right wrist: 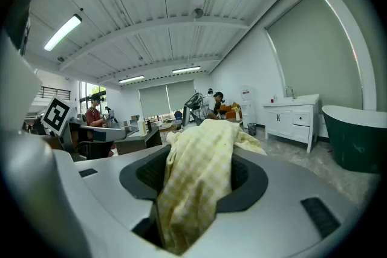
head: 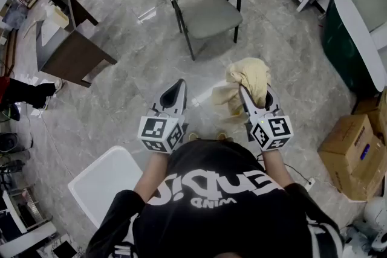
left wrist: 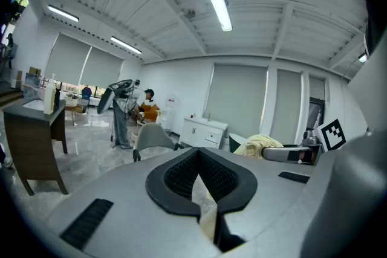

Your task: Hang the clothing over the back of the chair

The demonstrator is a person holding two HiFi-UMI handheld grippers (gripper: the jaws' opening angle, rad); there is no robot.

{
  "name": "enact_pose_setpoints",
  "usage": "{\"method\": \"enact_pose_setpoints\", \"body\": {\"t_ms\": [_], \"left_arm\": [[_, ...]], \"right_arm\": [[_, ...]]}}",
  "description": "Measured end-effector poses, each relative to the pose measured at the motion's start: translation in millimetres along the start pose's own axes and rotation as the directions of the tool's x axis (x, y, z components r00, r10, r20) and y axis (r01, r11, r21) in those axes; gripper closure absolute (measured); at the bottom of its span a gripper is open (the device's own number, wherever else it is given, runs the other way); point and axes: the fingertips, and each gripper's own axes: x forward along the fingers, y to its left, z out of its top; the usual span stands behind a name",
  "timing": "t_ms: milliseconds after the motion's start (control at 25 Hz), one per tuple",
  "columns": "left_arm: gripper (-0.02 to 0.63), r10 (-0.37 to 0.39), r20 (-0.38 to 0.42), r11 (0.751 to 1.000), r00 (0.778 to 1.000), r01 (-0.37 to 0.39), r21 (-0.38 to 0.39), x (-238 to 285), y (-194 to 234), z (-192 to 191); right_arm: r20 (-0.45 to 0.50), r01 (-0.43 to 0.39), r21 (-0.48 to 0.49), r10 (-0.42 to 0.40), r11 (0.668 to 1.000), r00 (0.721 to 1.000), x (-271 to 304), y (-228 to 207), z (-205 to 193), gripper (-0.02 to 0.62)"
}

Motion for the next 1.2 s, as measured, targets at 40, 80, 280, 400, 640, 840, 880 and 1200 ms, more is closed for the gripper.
{"method": "enact_pose_setpoints", "body": {"t_ms": [40,80,280,400,640,840,880,1200], "left_arm": [[0.592,-0.002,0.000,1.000,1.000,0.002,-0.001,0.6,1.0,0.6],[0.592,-0.004,-0.001,1.000,1.000,0.004,-0.001,1.2,1.8,1.1],[0.592,-0.019,-0.004,1.000,1.000,0.019,0.006,2.5,3.1,3.2],[0.592,-0.027,-0.006,1.000,1.000,0.027,0.012,1.1,8.8,3.4],[0.592,-0.056,-0.012,0.998,0.998,0.057,0.018,-7.3,28.7,-0.9],[0.592,-0.085,-0.006,0.996,0.996,0.085,0.020,-9.6,41.6,1.5],[0.592,-0.088,-0.007,0.996,0.996,0.088,0.018,-8.6,44.0,1.9],[0.592,-0.100,-0.008,0.995,0.995,0.100,0.010,13.8,63.2,6.4]], "right_arm": [[0.000,0.000,-0.002,0.000,1.000,1.000,1.4,1.0,0.7,0.387],[-0.001,0.000,-0.005,0.000,1.000,1.000,2.7,2.1,1.3,0.387],[-0.004,0.000,-0.014,0.000,1.000,1.000,5.8,7.6,2.3,0.388],[-0.002,-0.003,-0.002,0.003,1.000,1.000,6.9,14.2,2.4,0.388],[0.002,0.019,-0.001,-0.019,1.000,1.000,13.4,27.0,-2.8,0.388],[0.035,0.038,0.014,-0.039,0.999,0.999,19.3,33.9,1.1,0.388],[0.037,0.042,0.012,-0.042,0.999,0.998,21.3,34.7,2.2,0.388],[0.029,0.060,-0.012,-0.060,0.998,0.998,49.5,26.9,7.5,0.388]]}}
